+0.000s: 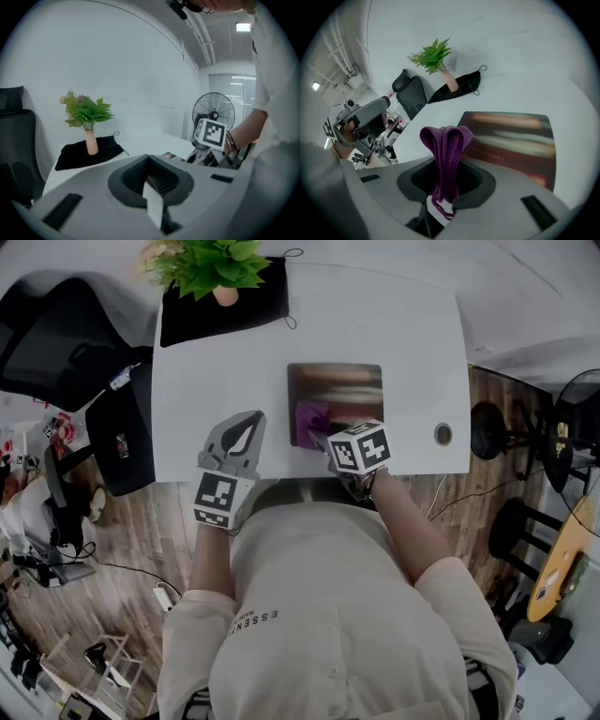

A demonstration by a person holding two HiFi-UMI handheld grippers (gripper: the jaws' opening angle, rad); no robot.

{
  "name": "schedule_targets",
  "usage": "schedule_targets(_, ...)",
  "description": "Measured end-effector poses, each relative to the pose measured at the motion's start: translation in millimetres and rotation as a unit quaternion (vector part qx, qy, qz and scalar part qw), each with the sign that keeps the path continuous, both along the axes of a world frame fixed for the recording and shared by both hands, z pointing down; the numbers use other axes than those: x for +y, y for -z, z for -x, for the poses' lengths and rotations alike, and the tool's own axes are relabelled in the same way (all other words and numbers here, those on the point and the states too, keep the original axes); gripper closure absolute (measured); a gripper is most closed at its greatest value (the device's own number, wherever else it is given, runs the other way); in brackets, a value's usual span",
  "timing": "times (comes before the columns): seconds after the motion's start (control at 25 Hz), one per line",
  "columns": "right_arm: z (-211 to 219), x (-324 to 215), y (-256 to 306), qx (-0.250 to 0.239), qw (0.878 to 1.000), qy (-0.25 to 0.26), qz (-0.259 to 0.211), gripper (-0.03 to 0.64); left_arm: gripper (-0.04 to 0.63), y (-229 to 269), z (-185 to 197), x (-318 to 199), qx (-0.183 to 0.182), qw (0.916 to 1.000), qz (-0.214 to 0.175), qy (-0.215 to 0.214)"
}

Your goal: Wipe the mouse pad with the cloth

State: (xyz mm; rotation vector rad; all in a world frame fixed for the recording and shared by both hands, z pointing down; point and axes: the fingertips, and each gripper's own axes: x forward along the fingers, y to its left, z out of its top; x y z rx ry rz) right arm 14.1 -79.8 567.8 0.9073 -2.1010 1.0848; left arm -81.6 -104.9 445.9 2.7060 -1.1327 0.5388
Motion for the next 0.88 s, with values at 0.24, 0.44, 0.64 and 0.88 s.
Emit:
schedule_targets(0.24,30.3,5.6,-13.2,0.011,1.000,0.020,0.014,0.512,0.594,-1.8,26.6,4.2,0.009,0.9998,0.005,0.017)
schedule_targets(0.44,36.1,0.0,-20.6,0.026,0.999,0.021,0.015,0.512,0.594,1.8,35.3,-2.5,0.016,0.9996,0.000,0.022)
schedule_targets(0.64,30.1,1.4,-24.8,0.044,0.999,0.021,0.013,0.512,0.594,4.6,30.3,-1.2,0.021,0.9996,-0.003,0.018)
schedule_targets(0.88,20.2,-1.8,-28.3,0.045,0.999,0.019,0.018,0.511,0.594,2.9,21.8,-8.7,0.019,0.9997,-0.002,0.013)
